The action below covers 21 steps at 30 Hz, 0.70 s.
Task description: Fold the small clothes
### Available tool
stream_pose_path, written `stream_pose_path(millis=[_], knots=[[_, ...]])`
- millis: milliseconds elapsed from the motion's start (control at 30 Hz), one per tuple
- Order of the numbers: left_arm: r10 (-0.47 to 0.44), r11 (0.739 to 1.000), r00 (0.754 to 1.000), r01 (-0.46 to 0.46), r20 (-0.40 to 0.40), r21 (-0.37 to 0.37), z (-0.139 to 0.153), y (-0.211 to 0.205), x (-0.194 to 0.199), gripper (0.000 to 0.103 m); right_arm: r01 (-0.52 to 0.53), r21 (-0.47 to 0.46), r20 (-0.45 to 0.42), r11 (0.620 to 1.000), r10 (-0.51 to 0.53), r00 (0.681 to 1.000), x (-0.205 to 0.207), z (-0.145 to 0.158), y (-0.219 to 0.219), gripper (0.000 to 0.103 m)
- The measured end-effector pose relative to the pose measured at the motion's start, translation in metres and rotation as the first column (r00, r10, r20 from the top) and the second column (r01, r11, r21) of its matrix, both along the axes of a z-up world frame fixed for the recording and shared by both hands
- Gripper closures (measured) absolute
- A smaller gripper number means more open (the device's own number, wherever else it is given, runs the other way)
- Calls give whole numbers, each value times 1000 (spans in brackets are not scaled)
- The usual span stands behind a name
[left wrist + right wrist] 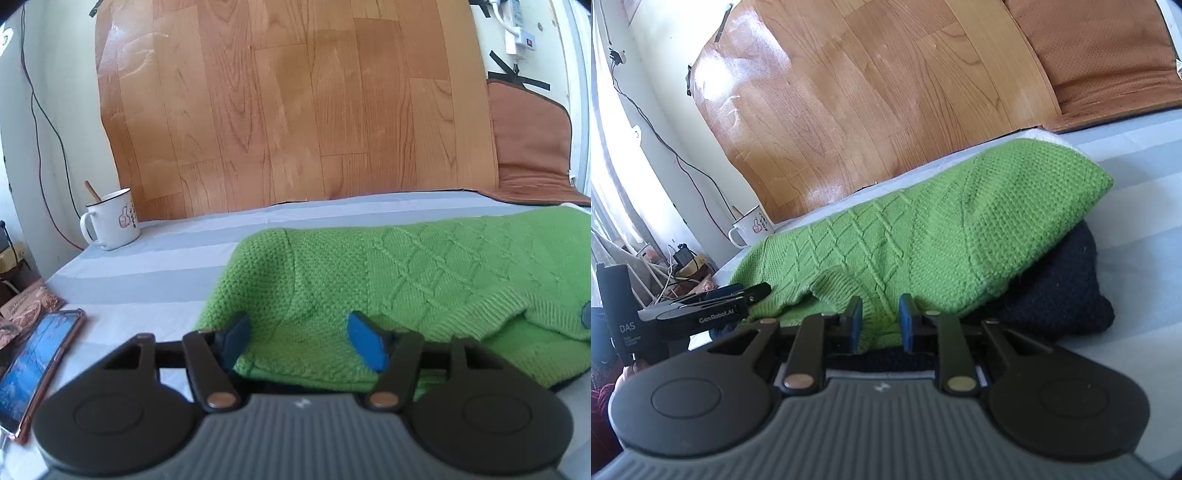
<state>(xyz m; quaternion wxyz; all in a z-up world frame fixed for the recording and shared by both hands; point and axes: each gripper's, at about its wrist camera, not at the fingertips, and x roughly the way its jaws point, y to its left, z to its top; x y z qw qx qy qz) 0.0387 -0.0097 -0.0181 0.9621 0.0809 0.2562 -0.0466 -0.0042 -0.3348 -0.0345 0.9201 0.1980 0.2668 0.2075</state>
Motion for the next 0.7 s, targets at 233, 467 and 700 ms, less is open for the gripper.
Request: stream_pose_path(millis=[233, 467, 700], knots=[[4, 1000, 1000, -4, 2, 5, 0, 0, 0, 41, 2, 3, 4, 1000, -2, 1000, -2, 0, 0, 78], [30, 999, 1000, -30, 4, 35, -1, -2, 0, 31, 12, 28, 3, 1000, -12, 1000, -3, -1, -4, 78], [67, 996, 998, -67, 2, 52, -2, -2, 1, 21, 11, 34, 2, 999, -11, 1000, -3, -1, -6, 78]])
